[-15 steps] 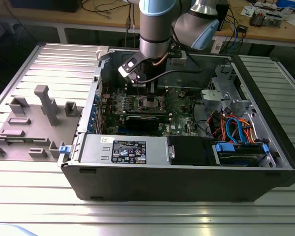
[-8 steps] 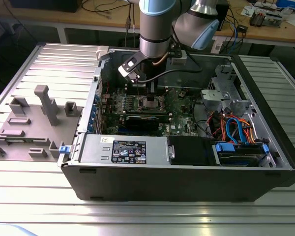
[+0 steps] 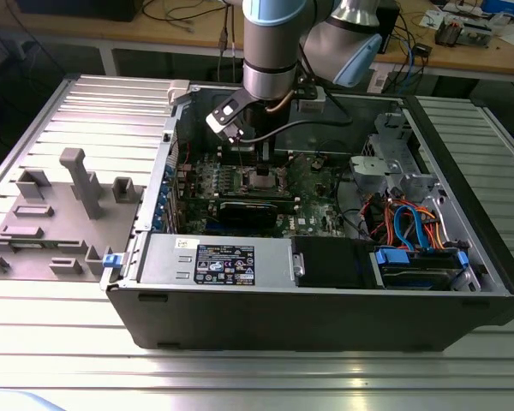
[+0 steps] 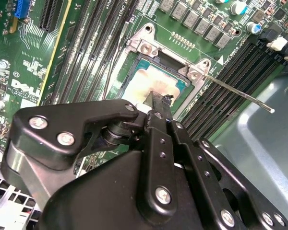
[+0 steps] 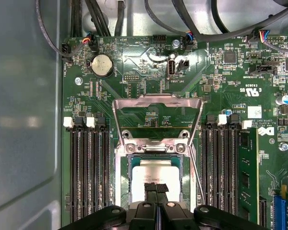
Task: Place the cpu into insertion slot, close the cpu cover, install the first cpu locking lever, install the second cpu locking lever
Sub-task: 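Close the cpu cover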
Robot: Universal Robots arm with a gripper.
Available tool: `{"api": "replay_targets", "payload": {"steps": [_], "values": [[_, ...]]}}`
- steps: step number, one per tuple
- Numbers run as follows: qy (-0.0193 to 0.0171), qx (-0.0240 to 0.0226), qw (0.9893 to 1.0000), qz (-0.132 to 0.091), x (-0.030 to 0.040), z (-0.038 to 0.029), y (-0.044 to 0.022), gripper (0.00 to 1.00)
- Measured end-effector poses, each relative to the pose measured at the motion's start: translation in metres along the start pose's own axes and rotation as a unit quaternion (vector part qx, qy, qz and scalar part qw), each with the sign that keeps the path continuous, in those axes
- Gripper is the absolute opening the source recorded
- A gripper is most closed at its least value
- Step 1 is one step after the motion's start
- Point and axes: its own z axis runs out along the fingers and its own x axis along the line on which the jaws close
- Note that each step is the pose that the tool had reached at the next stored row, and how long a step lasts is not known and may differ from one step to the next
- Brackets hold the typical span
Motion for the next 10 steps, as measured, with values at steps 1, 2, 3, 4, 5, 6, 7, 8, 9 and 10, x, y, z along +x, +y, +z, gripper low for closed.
{"api": "replay_targets", "payload": {"steps": [1,2,3,4,5,6,7,8,9,10], "values": [[0.0001,-0.0001,1.0000,0.000,0.0000,-0.0002,0.0000,0.11],[0.0001,-0.0001,1.0000,0.000,0.0000,-0.0003,0.0000,0.11],[0.0001,0.0000,1.0000,0.000,0.0000,-0.0005,0.0000,0.11],[0.0000,0.0000,1.0000,0.000,0.0000,-0.0008,0.0000,0.11],[-0.0001,0.0000,1.0000,0.000,0.0000,-0.0013,0.0000,0.11],[0.0000,0.0000,1.0000,0.000,0.0000,-0.0020,0.0001,0.11],[0.0001,-0.0001,1.0000,0.000,0.0001,-0.0021,0.0001,0.11],[0.0000,-0.0001,1.0000,0.000,0.0001,-0.0023,0.0001,0.11],[-0.0002,-0.0001,1.0000,0.000,0.0000,-0.0024,0.0001,0.11],[-0.0003,0.0000,1.0000,0.000,0.0001,-0.0024,0.0001,0.11]]}}
